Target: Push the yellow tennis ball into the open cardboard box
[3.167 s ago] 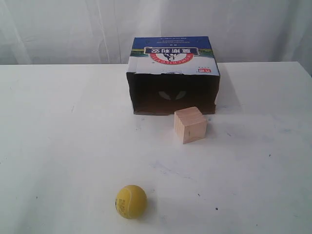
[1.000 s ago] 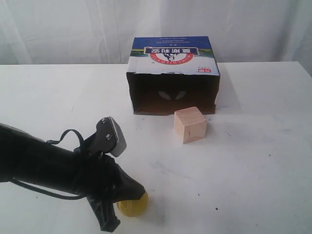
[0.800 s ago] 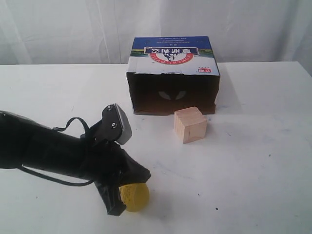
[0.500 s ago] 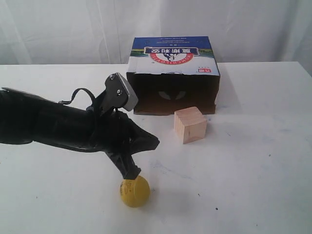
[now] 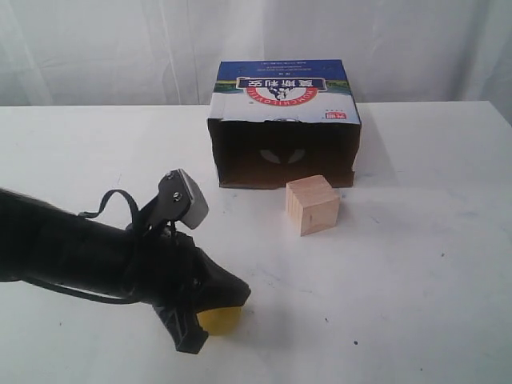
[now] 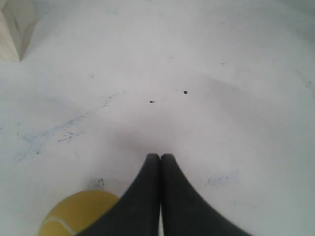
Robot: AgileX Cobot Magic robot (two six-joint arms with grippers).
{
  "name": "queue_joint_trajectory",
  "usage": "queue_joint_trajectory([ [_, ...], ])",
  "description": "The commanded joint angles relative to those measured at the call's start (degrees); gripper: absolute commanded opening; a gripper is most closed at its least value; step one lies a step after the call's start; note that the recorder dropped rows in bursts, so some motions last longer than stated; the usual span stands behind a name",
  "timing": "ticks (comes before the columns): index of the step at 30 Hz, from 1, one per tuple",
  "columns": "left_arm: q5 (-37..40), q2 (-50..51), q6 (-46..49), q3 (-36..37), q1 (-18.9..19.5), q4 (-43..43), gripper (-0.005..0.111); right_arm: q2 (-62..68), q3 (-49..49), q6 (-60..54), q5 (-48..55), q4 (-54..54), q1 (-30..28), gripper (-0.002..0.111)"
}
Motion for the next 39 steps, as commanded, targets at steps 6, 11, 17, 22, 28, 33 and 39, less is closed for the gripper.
queue_joint_trajectory([
  [6,-1.7,-3.2,2.7,5.3,3.3,-1.8,0.000,-0.4,0.3,0.2,-0.6,0.0,-0.2,0.000],
  [11,-3.2,-0.6,11.0,5.4,3.3,-7.3,0.000,-0.4,0.3,0.2,-0.6,0.0,-0.2,0.000],
  [17,-3.5,3.3,12.5,4.3,3.3,-7.3,0.000,-0.4,0.3,0.2,-0.6,0.0,-0.2,0.000],
  [22,-3.7,5.0,12.8,2.9,3.3,-7.3,0.000,-0.4,0.3,-1.1,-0.6,-0.8,-0.2,0.000],
  [28,-3.7,5.4,13.2,0.8,3.3,-7.3,0.000,-0.4,0.3,-2.9,-0.6,-3.6,-0.2,0.000],
  [33,-3.7,5.4,13.5,0.4,3.3,-7.3,0.000,-0.4,0.3,-2.9,-0.6,-3.6,-0.2,0.000],
  [39,-3.3,5.4,14.0,0.0,3.3,-7.3,0.000,-0.4,0.3,-2.9,-0.6,-3.1,-0.2,0.000],
])
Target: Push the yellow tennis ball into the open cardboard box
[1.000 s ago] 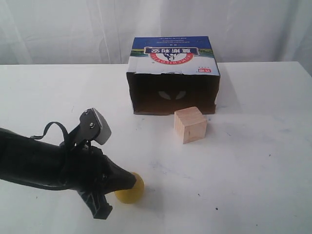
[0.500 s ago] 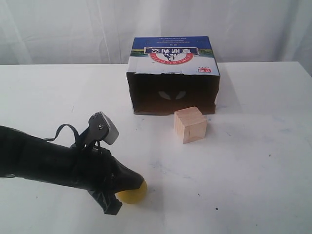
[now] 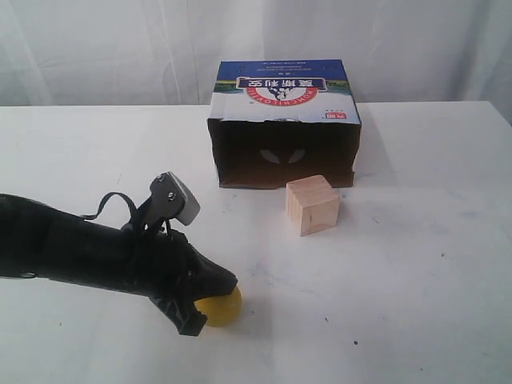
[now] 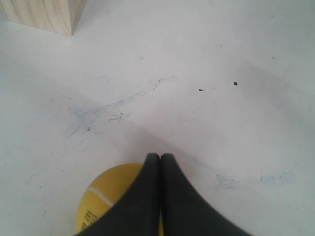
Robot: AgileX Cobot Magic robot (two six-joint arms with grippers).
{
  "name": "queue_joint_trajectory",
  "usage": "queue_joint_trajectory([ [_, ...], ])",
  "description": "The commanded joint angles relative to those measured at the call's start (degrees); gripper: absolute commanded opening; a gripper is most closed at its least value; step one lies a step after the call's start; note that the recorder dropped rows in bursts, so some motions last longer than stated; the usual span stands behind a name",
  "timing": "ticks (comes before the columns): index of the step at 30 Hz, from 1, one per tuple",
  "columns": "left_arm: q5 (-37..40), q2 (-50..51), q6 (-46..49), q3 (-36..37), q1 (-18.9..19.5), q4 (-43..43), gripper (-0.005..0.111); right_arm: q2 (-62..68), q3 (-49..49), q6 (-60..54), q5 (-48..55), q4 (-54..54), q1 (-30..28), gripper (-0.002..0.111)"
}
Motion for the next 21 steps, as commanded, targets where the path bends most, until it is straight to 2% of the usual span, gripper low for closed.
queue_joint_trajectory([
  [1,-1.3,0.5,8.1,-0.3,0.2,-1.2,0.000,-0.4,0.3,-0.3,-0.6,0.1,-0.2,0.000],
  [10,-0.6,-0.4,8.3,-7.0,0.2,-1.2,0.000,-0.4,0.3,-0.3,-0.6,0.2,-0.2,0.000],
  [13,-0.7,-2.1,6.4,-6.6,0.2,-1.2,0.000,-0.4,0.3,-0.3,-0.6,0.2,-0.2,0.000],
  [17,-5.0,-2.7,6.9,-4.8,0.5,-1.2,0.000,-0.4,0.3,-0.3,-0.6,0.2,-0.2,0.000],
  [21,-6.3,-0.5,9.3,-5.4,2.4,-1.2,0.000,-0.4,0.3,-0.3,-0.6,0.2,-0.2,0.000],
])
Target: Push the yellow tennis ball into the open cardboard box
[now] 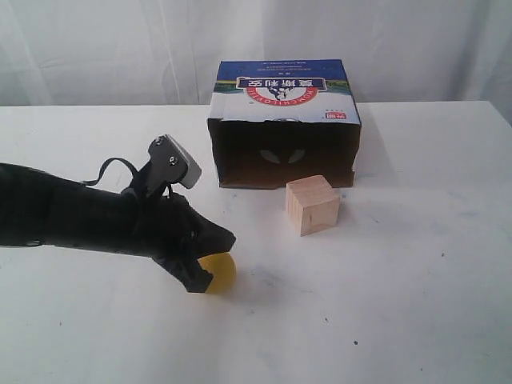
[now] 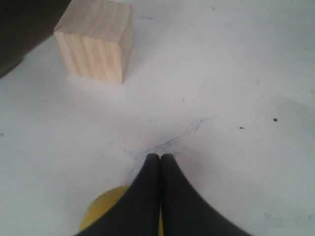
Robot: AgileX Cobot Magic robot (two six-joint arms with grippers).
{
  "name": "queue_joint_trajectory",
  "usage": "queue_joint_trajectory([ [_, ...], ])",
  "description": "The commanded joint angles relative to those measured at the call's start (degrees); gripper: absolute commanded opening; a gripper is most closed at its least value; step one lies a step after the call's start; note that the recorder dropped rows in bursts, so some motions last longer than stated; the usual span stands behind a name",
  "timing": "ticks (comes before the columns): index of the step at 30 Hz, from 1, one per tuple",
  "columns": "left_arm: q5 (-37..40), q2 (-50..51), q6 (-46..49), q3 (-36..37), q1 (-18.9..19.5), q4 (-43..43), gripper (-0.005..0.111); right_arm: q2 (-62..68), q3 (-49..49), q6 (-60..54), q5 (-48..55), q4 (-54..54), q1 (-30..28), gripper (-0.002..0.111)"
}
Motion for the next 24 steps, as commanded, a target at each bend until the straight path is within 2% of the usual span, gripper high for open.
queue_joint_trajectory([
  [1,-1.0,2.5,9.3,-0.7,2.6,-1.2,0.000,-0.4,0.3,-0.3,-0.7,0.1,-0.2,0.000],
  [5,0.2,7.5,9.3,-4.0,5.7,-1.2,0.000,-0.4,0.3,-0.1,-1.1,0.3,-0.2,0.000],
  [8,5.0,11.0,9.3,-6.2,7.2,-1.2,0.000,-0.4,0.3,0.6,-1.1,0.3,-0.2,0.000],
  [13,8.8,13.6,9.3,-8.8,7.4,-1.2,0.000,-0.4,0.3,0.6,-1.1,0.3,-0.2,0.000],
  [22,8.7,16.3,9.2,-18.8,7.6,-1.2,0.000,-0.4,0.3,0.6,-1.1,0.5,-0.2,0.000],
  [24,8.4,15.8,6.3,-19.6,8.2,-1.2,0.000,-0.4,0.3,0.6,-1.1,0.5,-0.2,0.000],
])
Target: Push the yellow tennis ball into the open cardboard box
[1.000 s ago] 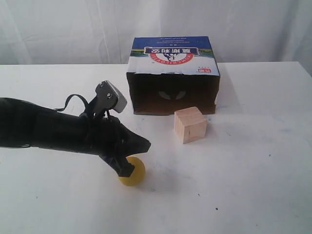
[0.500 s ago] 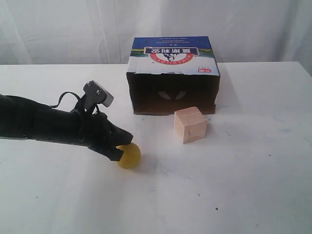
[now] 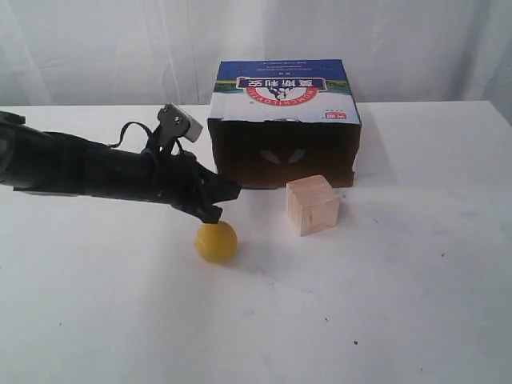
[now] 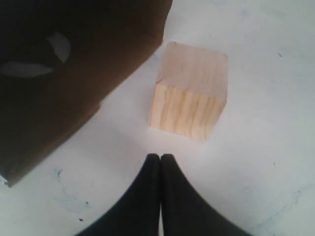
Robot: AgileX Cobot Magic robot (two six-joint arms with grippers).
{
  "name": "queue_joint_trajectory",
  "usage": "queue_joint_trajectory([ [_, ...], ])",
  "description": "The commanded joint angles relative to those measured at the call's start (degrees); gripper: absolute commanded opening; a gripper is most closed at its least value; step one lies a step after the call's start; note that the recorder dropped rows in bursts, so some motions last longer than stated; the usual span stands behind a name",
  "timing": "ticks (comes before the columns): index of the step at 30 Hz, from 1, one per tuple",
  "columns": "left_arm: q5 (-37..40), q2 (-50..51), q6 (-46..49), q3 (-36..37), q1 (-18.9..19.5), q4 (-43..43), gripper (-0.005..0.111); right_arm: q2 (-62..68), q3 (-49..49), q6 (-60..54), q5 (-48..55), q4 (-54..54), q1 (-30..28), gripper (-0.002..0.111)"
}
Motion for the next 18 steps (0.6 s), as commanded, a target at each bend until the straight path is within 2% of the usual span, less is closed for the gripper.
queue_joint_trajectory([
  [1,-1.0,-1.1,1.7,-0.6,1.7,-1.2,0.000,-0.4,0.3,0.2,-0.9,0.3,-0.2,0.000],
  [4,-5.7,-2.7,-2.8,4.9,3.8,-1.2,0.000,-0.4,0.3,0.2,-0.9,0.3,-0.2,0.000],
  [8,-4.2,-2.6,-1.0,9.5,5.4,-1.2,0.000,-0.4,0.3,0.2,-0.9,0.3,-0.2,0.000],
  [13,0.2,-1.5,2.7,9.2,5.4,-1.2,0.000,-0.4,0.3,0.2,-0.9,0.3,-0.2,0.000],
  [18,0.9,0.6,2.7,7.0,5.4,-1.2,0.000,-0.4,0.3,0.2,-0.9,0.3,-0.2,0.000],
])
